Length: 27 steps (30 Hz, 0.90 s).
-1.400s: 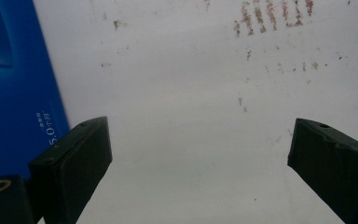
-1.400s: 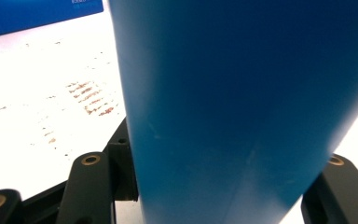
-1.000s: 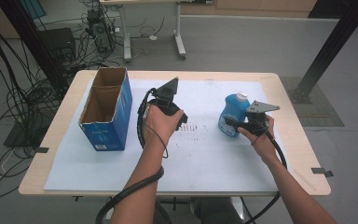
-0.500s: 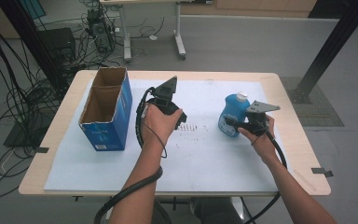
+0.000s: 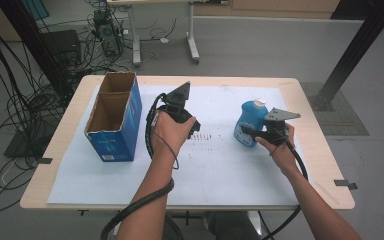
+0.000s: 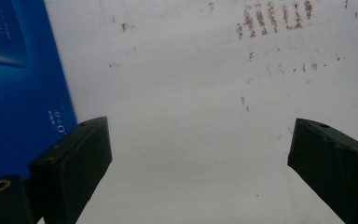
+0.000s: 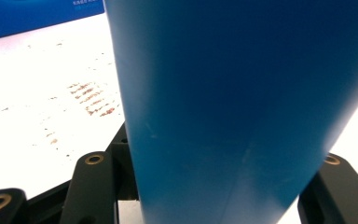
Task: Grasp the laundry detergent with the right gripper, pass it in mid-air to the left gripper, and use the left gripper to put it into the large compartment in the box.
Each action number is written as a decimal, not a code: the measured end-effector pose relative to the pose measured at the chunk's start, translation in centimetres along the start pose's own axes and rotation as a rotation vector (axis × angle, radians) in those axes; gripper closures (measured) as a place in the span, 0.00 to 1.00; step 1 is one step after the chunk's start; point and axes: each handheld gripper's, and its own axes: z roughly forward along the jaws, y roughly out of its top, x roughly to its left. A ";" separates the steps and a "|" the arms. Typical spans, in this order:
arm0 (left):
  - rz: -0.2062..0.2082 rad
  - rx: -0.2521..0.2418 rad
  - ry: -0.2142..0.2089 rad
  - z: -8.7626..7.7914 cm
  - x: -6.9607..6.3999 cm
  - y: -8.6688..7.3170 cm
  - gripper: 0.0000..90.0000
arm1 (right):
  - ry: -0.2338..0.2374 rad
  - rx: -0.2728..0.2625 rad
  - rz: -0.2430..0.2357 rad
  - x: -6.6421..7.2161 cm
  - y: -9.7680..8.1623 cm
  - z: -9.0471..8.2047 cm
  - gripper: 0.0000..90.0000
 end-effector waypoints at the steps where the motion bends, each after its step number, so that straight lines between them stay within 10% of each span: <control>1: -0.002 -0.001 0.001 0.0 0.0 0.0 0.07 | 0.001 0.000 0.001 0.0 0.0 0.0 0.48; 27: 0.005 -0.004 0.004 -0.3 -0.1 0.0 0.07 | 0.001 0.003 0.002 0.0 0.0 0.0 0.49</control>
